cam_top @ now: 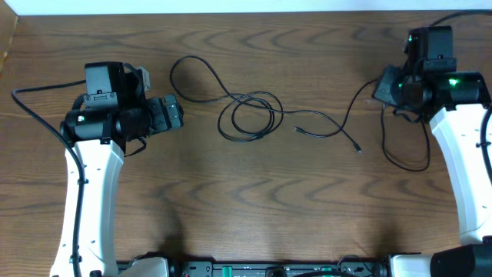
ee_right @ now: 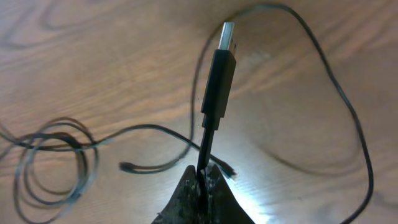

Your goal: Untangle cables

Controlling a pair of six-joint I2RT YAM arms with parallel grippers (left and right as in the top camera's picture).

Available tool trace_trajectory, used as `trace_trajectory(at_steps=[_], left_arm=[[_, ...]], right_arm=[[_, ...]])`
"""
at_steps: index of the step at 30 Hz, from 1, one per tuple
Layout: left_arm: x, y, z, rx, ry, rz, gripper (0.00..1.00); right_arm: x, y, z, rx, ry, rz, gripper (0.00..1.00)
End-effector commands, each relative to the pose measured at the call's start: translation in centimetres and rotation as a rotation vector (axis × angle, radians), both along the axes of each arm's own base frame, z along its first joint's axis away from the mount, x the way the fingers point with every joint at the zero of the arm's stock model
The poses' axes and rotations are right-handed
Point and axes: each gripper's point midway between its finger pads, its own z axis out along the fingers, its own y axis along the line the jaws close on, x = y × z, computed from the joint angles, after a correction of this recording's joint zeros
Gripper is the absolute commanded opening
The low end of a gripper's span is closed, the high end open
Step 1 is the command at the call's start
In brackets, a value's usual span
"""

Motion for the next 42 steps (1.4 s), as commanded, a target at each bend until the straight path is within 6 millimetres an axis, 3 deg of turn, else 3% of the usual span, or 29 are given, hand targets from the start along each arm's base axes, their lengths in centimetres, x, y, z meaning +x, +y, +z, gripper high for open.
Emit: trace_trajectory(at_steps=[1,3,10,17,26,31,40,42], left_arm=[[-0.3,-0.1,0.3,-0.018,-0.005,0.018,0.99],[-0.2,-0.1,0.3,-0.017,-0.006,0.018,0.99],[-0.2,0.0,0.3,-0.016,-0.006,0.017,0.99],[-0.2,0.0,0.3,-0.012,-0.007,0.011,0.99],[-0.2,0.0,0.3,-0.012,-0.007,0.011,0.99],[-0.2,0.0,0.3,-0.010,-0.008,0.008,0.99],[-0.2,0.0,0.3,-0.010,-0.008,0.008,0.99],[-0.2,0.0,0.3,-0.010,-0.008,0.008,1.00]], right_arm=[[0.3,-0.6,-0.8,-0.033,0.030,-0.014,0.01],[0.5,-0.2,-1.9,-0.025,0.061,-0.023,0.01],[0.6,3.2,-8.8,0.006,0.259,-0.020,0.01],[0.6,6.6,-12.9,-0.007,0.346,0.043,0.01],[-0.3,8.9,-15.4,-0.027,0.400,0.056,0.01],[-0.8,8.7,-17.0,-0.052,0.443,0.032,0.01],[-1.5,7.1,-17.4,-0.118,0.464,-0.057,0.01],[-1.5,6.7,-17.4,-0.134,0.462,-0.074,0.08]])
